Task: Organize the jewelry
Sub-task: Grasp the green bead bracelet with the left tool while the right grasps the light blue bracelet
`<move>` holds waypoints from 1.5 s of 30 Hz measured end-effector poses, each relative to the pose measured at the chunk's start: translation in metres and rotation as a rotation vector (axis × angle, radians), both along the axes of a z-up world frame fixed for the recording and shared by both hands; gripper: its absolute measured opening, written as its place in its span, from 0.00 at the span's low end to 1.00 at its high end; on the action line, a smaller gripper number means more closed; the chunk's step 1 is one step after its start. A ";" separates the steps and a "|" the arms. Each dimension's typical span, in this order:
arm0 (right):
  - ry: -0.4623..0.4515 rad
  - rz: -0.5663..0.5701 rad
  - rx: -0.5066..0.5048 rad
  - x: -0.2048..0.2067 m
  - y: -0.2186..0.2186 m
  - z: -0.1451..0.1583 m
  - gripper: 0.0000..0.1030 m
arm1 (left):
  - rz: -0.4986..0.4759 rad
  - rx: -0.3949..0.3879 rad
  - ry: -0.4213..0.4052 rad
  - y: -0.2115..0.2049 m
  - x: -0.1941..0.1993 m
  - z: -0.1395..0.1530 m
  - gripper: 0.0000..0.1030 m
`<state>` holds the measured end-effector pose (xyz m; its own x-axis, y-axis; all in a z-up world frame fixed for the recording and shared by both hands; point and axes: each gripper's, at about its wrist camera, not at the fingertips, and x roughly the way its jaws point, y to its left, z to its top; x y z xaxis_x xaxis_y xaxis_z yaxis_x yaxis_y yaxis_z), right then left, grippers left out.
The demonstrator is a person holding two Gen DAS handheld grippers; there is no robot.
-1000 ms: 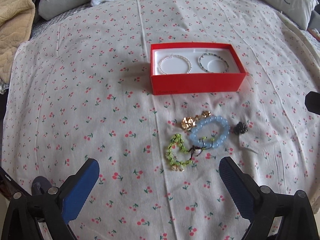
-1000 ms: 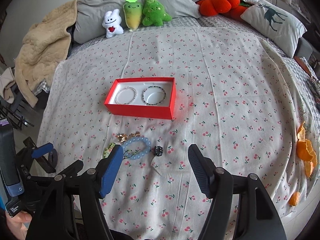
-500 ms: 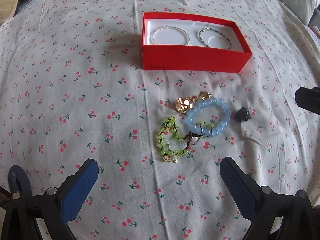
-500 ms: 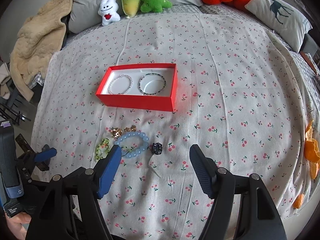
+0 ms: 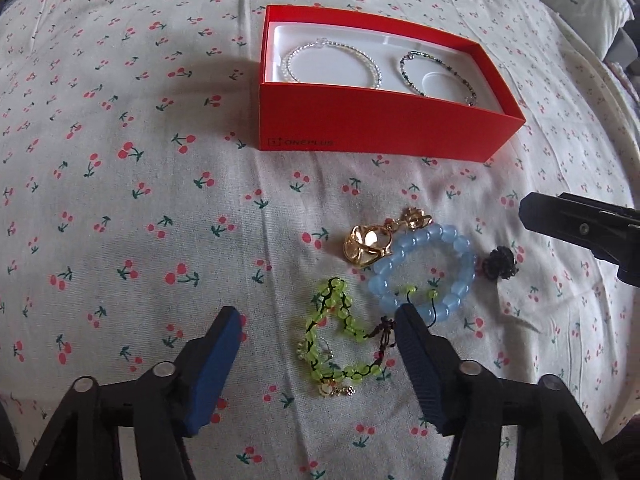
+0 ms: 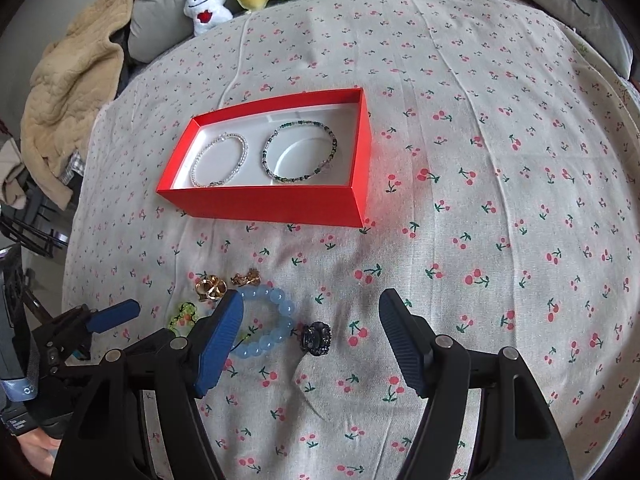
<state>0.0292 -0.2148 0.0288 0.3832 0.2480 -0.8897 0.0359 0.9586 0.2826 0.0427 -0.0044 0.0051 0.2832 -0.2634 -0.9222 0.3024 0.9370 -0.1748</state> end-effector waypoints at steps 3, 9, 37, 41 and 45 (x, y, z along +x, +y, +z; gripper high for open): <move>-0.007 0.044 0.013 0.006 0.007 0.000 0.70 | -0.011 -0.010 0.014 -0.001 0.007 -0.005 0.53; 0.039 0.130 0.015 0.018 0.027 -0.016 0.49 | -0.017 0.010 0.080 -0.007 0.023 -0.026 0.37; -0.003 0.179 -0.184 0.016 0.057 -0.031 0.12 | -0.013 -0.038 0.009 -0.017 0.003 0.002 0.05; -0.039 0.166 -0.140 0.004 0.050 -0.014 0.12 | -0.001 -0.067 -0.023 -0.014 -0.006 0.014 0.05; -0.079 0.153 -0.108 -0.005 0.047 0.002 0.12 | 0.010 -0.089 -0.055 -0.010 -0.013 0.026 0.05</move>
<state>0.0246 -0.1673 0.0307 0.4184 0.2132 -0.8829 -0.1310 0.9761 0.1736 0.0299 -0.0142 0.0307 0.3359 -0.3403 -0.8783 0.3047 0.9216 -0.2405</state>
